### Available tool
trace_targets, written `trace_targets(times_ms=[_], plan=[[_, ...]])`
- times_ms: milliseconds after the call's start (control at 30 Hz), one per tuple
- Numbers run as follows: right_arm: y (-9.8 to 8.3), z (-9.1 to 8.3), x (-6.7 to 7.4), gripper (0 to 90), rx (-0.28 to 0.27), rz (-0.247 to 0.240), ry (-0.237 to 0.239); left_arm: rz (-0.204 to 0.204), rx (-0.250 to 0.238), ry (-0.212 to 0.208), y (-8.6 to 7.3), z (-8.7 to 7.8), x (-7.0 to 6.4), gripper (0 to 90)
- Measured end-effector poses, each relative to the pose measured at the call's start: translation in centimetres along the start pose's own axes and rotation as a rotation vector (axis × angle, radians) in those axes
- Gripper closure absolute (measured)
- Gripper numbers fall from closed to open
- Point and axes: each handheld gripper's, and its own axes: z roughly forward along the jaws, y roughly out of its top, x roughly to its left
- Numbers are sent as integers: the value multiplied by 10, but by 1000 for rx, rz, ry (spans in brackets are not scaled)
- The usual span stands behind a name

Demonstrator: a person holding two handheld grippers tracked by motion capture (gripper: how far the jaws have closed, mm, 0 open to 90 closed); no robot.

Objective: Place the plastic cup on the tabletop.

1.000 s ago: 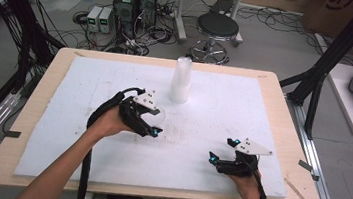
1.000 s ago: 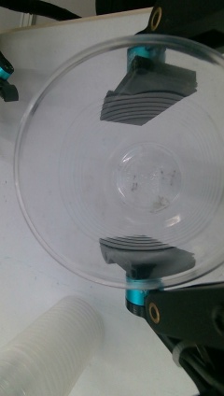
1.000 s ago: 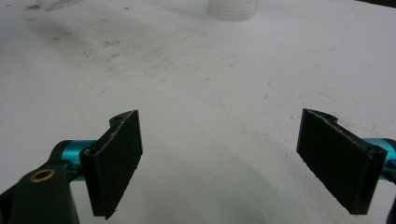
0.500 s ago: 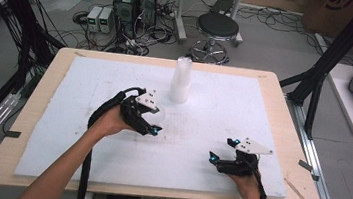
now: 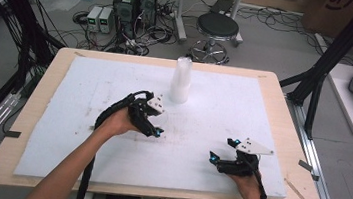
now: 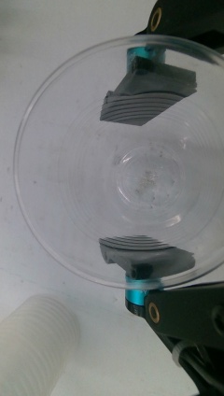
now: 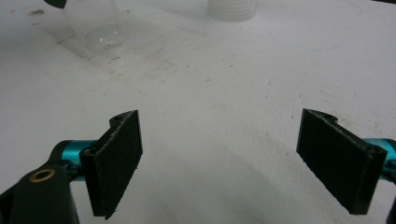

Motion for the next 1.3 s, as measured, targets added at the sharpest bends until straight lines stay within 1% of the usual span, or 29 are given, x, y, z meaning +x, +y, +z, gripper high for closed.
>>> trace_targets(times_ms=[200, 267, 333, 467, 533, 567, 600, 633, 667, 733, 800, 833, 867, 933, 967, 1000, 1033, 1100, 1133, 1167, 1233, 1300], plan=[[0, 0, 0, 145, -6, 1, 3, -6, 35, -14, -2, 12, 0, 329], [0, 0, -1, 145, -7, 4, 3, -28, 21, -19, -3, 14, 1, 330], [0, 0, -1, 145, -5, 6, 4, -35, 21, -22, -4, 13, 2, 330], [0, 0, -1, 145, -1, 15, 5, -34, 21, -22, -5, 13, 2, 328], [0, 0, -1, 145, -4, 9, 4, -45, 20, -15, -6, 15, 2, 294], [0, 0, -1, 145, -4, 12, 5, -47, 23, -9, -7, 16, 2, 256], [0, 0, -1, 145, -5, 11, 5, -48, 27, -11, -9, 17, 2, 198], [0, 0, -2, 145, -7, 10, 5, -57, 23, -19, -11, 18, 3, 161], [0, 0, -2, 145, -8, 8, 5, -64, 20, -31, -13, 19, 3, 159], [0, 0, -2, 145, -9, 7, 3, -68, 16, -33, -16, 21, 2, 154], [0, 0, -2, 145, -7, 11, 5, -89, 2, -40, -18, 21, 2, 152], [0, 0, -2, 145, -7, 11, 5, -89, 2, -40, -18, 21, 2, 152], [0, 0, -2, 145, -8, 22, 8, -96, -2, -30, -20, 19, 2, 151], [-1, 0, -3, 145, -13, 19, 8, -118, -5, -30, -23, 15, 3, 148], [-1, -1, -3, 145, -12, 23, 8, -125, -17, -27, -24, 12, 2, 146], [-1, -1, -3, 145, -12, 23, 8, -125, -17, -27, -24, 12, 2, 144], [-1, -1, -4, 145, -16, 31, 6, -139, -57, -11, -31, 4, 0, 143], [-1, -1, -4, 145, -18, 33, 10, -150, -64, -5, -39, -3, -2, 142], [-1, -1, -4, 145, -19, 36, 9, -155, -78, 5, -44, -7, -3, 142], [-1, -1, -4, 145, -22, 31, 6, -175, -105, 17, -50, -12, -5, 143], [-1, -1, -4, 145, -22, 36, 6, -203, -151, 37, -63, -22, -9, 142], [-1, -2, -4, 145, -26, 33, 0, -230, -183, 62, -77, -31, -15, 142]])
